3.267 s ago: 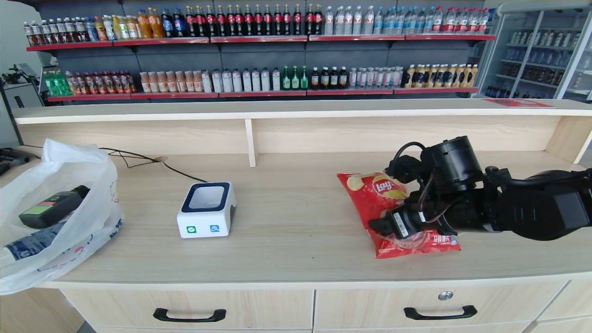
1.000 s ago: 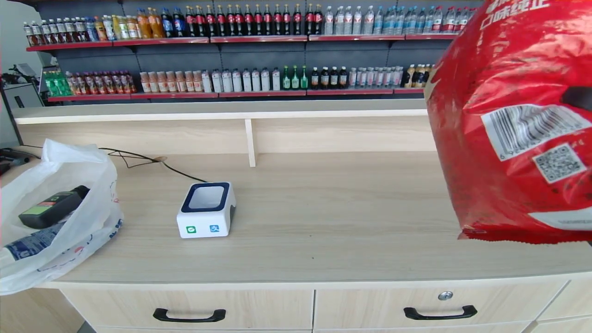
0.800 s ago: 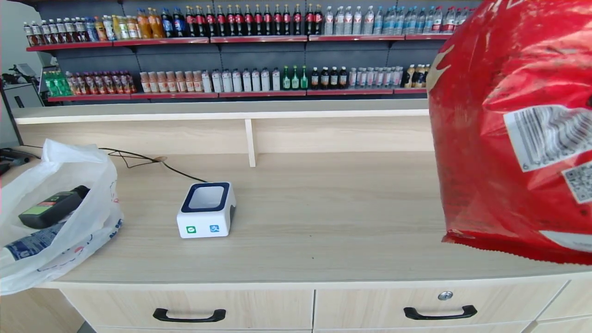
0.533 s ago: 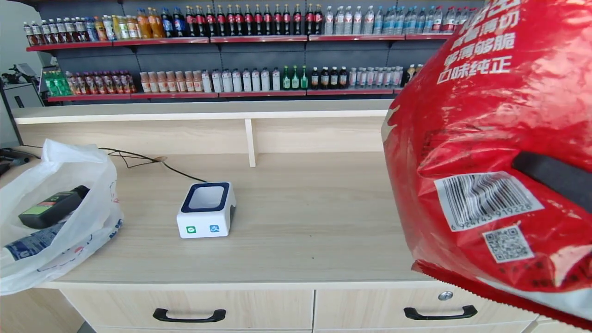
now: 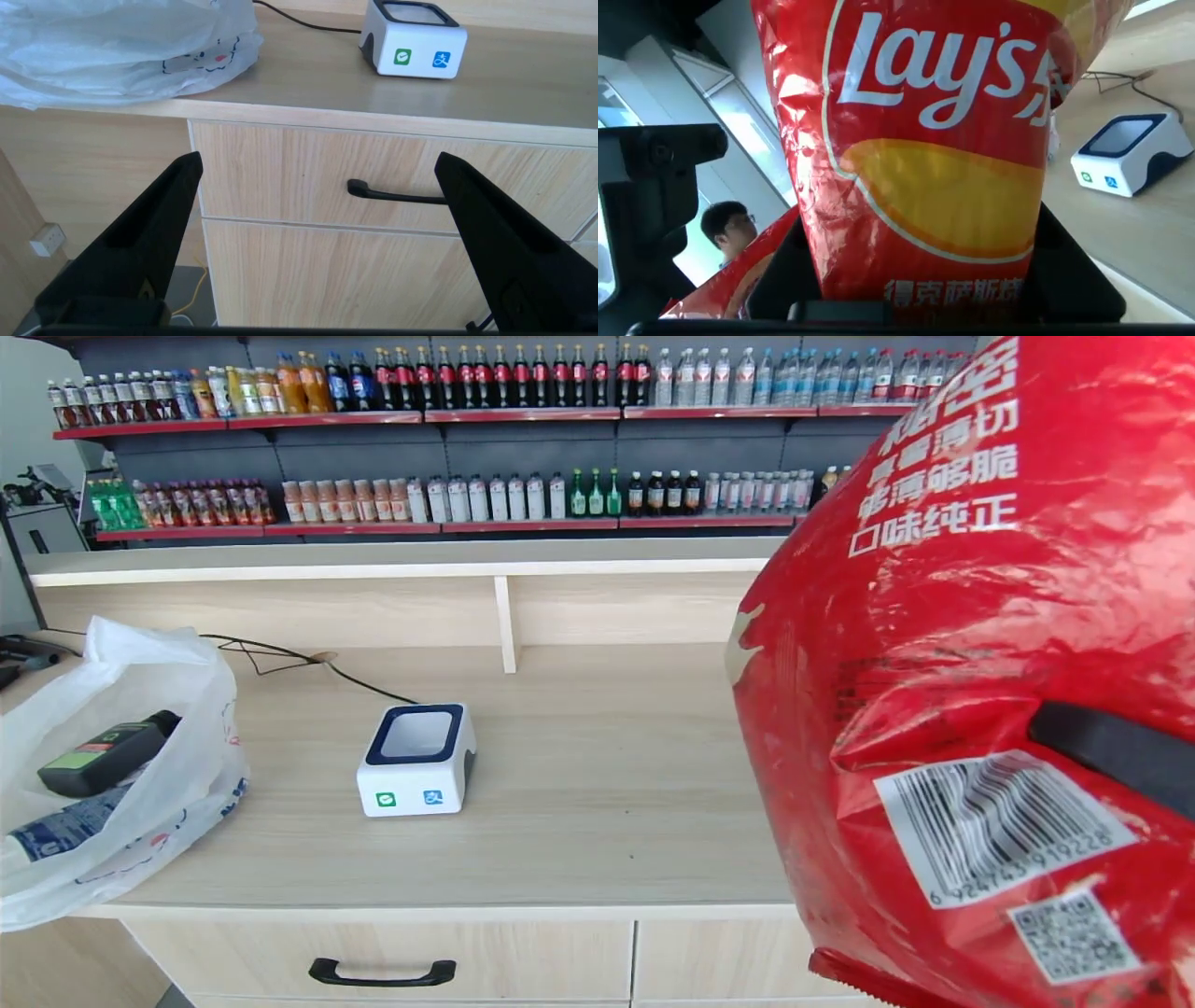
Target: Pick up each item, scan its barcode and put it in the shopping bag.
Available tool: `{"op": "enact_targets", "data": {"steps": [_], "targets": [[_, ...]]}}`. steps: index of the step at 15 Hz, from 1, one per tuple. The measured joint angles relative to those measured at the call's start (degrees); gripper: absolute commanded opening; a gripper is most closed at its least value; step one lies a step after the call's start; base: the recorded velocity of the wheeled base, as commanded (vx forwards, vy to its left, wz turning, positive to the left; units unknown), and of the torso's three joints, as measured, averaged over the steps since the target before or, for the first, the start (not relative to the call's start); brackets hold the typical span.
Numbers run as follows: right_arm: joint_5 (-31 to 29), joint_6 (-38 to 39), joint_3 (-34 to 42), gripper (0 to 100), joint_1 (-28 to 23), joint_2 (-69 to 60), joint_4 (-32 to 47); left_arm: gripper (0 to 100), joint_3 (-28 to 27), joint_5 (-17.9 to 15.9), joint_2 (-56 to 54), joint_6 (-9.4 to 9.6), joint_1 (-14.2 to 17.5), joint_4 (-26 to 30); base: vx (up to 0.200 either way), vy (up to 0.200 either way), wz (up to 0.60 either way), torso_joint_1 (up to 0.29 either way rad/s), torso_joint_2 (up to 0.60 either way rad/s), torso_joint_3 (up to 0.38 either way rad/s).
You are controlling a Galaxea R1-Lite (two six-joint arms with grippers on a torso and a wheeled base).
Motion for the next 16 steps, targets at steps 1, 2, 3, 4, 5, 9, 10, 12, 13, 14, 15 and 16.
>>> {"op": "enact_targets", "data": {"steps": [1, 2, 3, 4, 5, 9, 10, 12, 13, 14, 15, 16], "targets": [[0.0, 0.07, -0.04, 0, 0.0, 0.46, -0.06, 100, 0.0, 0.0, 0.0, 0.0, 0.0, 0.0, 0.0, 0.0, 0.0, 0.0, 0.0, 0.0], [0.0, 0.07, -0.04, 0, 0.0, 0.96, -0.82, 100, 0.0, 0.0, 0.0, 0.0, 0.0, 0.0, 0.0, 0.0, 0.0, 0.0, 0.0, 0.0], [0.0, 0.02, 0.1, 0, 0.09, 1.4, -1.83, 100, 0.0, 0.0, 0.0, 0.0, 0.0, 0.0, 0.0, 0.0, 0.0, 0.0, 0.0, 0.0], [-0.02, 0.02, 0.2, 0, 0.09, 1.77, -2.35, 100, 0.0, 0.0, 0.0, 0.0, 0.0, 0.0, 0.0, 0.0, 0.0, 0.0, 0.0, 0.0], [0.0, 0.0, 0.18, 0, 0.09, 2.04, -2.52, 100, 0.0, -0.02, 0.0, 0.0, 0.0, 0.0, 0.0, 0.0, 0.0, 0.0, 0.0, 0.0], [0.04, -0.06, -0.56, 0, 2.32, 2.54, -2.71, 100, 0.0, 0.0, 0.0, 0.0, 0.0, 0.0, 0.0, 0.0, 0.0, 0.0, 0.0, 0.0], [0.06, -0.06, -1.08, 0, 2.95, 2.54, -2.79, 100, 0.0, 0.0, 0.0, 0.0, 0.0, 0.0, 0.0, 0.0, 0.0, 0.0, 0.0, 0.0], [0.06, -0.04, -2.01, 0, 3.47, 2.8, -2.74, 100, 0.0, 0.0, 0.0, 0.0, 0.0, 0.0, 0.0, 0.0, 0.0, 0.0, 0.0, 0.0], [0.06, -0.2, -2.38, 0, 3.54, 3.06, -2.77, 100, 0.0, 0.0, 0.0, 0.0, 0.0, 0.0, 0.0, 0.0, 0.0, 0.0, 0.0, 0.0], [0.02, -0.3, -2.55, 0, 3.63, 3.35, -2.74, 100, 0.0, 0.0, 0.0, 0.0, 0.0, 0.0, 0.0, 0.0, 0.0, 0.0, 0.0, 0.0], [0.04, -0.33, -2.68, 0, 3.63, 3.56, -2.74, 100, 0.0, 0.0, 0.0, 0.04, 0.0, 0.0, 0.0, 0.0, 0.0, 0.0, 0.0, 0.0], [0.02, -0.41, -2.77, 0, 3.64, 3.72, -2.74, 100, 0.0, 0.0, 0.0, 0.09, 0.0, 0.0, 0.0, 0.0, 0.0, 0.0, 0.0, 0.0]]}}
